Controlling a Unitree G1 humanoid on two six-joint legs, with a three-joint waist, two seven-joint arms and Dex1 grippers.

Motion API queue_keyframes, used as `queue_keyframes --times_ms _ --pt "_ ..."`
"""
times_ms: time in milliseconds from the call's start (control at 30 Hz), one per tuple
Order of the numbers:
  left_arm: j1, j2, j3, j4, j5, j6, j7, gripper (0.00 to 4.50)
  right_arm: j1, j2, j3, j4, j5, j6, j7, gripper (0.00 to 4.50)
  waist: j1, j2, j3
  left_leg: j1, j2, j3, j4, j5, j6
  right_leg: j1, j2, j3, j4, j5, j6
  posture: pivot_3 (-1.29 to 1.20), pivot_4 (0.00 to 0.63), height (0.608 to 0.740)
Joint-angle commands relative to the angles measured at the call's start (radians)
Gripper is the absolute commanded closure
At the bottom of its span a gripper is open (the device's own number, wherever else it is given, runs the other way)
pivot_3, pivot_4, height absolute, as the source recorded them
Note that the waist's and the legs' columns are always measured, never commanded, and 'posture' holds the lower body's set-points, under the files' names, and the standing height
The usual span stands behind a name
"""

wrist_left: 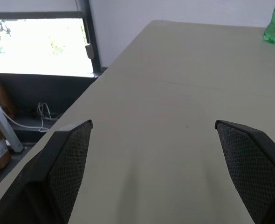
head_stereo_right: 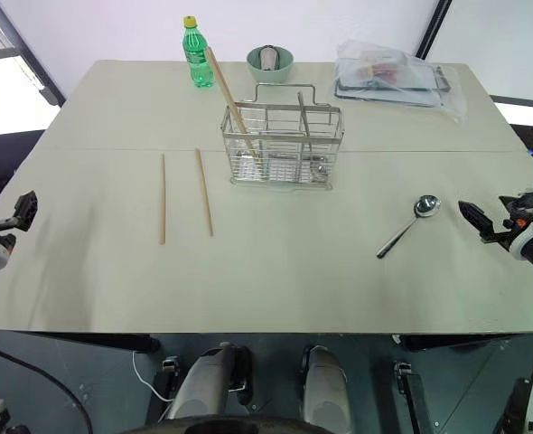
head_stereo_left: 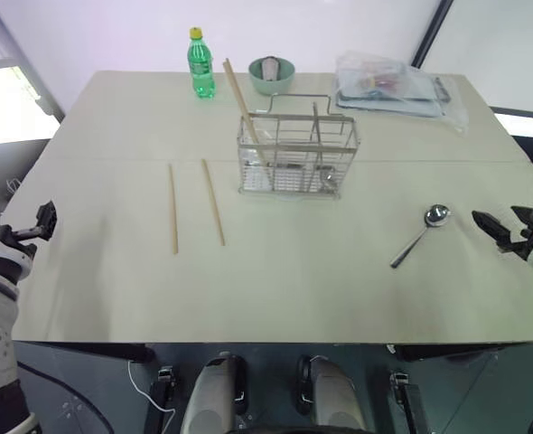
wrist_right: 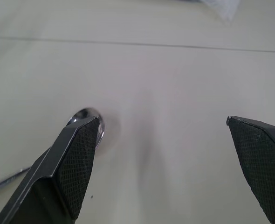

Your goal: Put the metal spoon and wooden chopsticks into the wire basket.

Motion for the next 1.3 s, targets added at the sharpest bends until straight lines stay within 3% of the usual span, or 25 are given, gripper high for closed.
queue_keyframes --times_ms 33,733,967,1167,1300 --pt "-0.015 0.019 0.030 -0.006 0.009 -0.035 0.008 0.07 -0.003 -0.001 -0.037 -0.046 0.026 0.006 -0.010 0.00 0.000 0.000 0.000 0.000 0.000 0.000 0.000 0.000 0.000 0.000 0.000 0.000 0.000 0.000 0.000 0.00 0.150 0.707" --pt "-0.082 0.078 0.027 -0.023 -0.072 0.040 -0.042 0.07 -0.032 -0.013 -0.014 -0.096 0.017 0.004 -0.030 0.00 0.000 0.000 0.000 0.000 0.000 0.000 0.000 0.001 0.001 0.000 0.000 0.000 0.000 0.001 0.001 0.00 0.150 0.707" --pt "-0.095 0.194 -0.085 -0.282 -0.421 0.298 -0.237 0.07 -0.217 -0.142 0.200 0.032 -0.123 -0.096 0.204 0.00 -0.003 0.001 0.000 0.000 0.000 0.000 0.001 0.001 0.000 0.000 0.000 0.001 0.001 0.000 0.001 0.00 0.150 0.707" --pt "-0.265 0.283 -0.222 -0.314 -0.612 0.431 -0.267 0.07 -0.497 -0.196 0.429 0.216 -0.291 -0.286 0.470 0.00 -0.009 0.002 0.001 0.001 0.000 0.000 0.001 0.005 -0.005 0.000 0.001 0.001 0.002 0.000 0.000 0.00 0.150 0.707" --pt "-0.410 0.286 -0.395 -0.291 -0.691 0.535 -0.271 0.07 -0.717 -0.189 0.662 0.374 -0.524 -0.546 0.652 0.00 -0.016 0.003 0.002 0.001 0.000 0.000 0.001 0.007 -0.006 0.000 0.001 0.001 0.002 0.002 0.004 0.00 0.150 0.707"
